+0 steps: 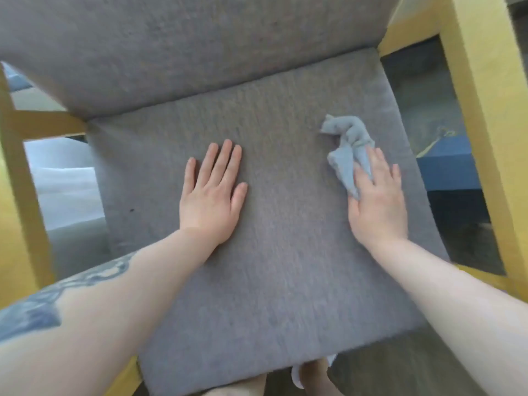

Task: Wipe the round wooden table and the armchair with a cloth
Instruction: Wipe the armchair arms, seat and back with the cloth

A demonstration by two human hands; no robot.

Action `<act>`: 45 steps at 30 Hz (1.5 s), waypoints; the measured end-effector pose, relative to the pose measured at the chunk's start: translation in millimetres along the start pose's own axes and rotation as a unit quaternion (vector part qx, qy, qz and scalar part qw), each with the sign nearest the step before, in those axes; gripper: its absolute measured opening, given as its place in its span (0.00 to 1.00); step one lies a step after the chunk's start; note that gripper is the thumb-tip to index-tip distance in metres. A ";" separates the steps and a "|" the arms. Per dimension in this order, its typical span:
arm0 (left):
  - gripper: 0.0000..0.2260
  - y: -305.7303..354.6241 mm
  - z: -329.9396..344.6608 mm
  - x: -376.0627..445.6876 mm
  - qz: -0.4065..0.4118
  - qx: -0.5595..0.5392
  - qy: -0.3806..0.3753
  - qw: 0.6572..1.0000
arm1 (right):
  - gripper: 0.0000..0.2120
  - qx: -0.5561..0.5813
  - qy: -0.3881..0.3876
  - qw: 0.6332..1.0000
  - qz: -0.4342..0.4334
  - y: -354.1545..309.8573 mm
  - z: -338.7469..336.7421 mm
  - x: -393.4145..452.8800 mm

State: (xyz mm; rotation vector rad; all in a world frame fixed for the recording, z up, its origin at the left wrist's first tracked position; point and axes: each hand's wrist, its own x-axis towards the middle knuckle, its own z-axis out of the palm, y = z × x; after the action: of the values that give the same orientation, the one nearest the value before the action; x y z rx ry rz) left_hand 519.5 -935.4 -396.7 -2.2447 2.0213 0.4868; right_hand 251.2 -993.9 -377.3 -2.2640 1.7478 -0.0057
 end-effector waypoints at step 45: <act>0.24 98.2 -166.4 91.3 -0.076 -0.196 -0.004 0.978 | 0.27 0.213 -0.142 0.966 -0.021 -91.2 -139.9 128.8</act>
State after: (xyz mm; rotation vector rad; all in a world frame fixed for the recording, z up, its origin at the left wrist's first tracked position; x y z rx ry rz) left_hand 460.0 -1079.8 -250.8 -2.5797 1.8608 0.9486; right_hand 347.9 -1125.8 -244.1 -1.8836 1.3937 -0.0557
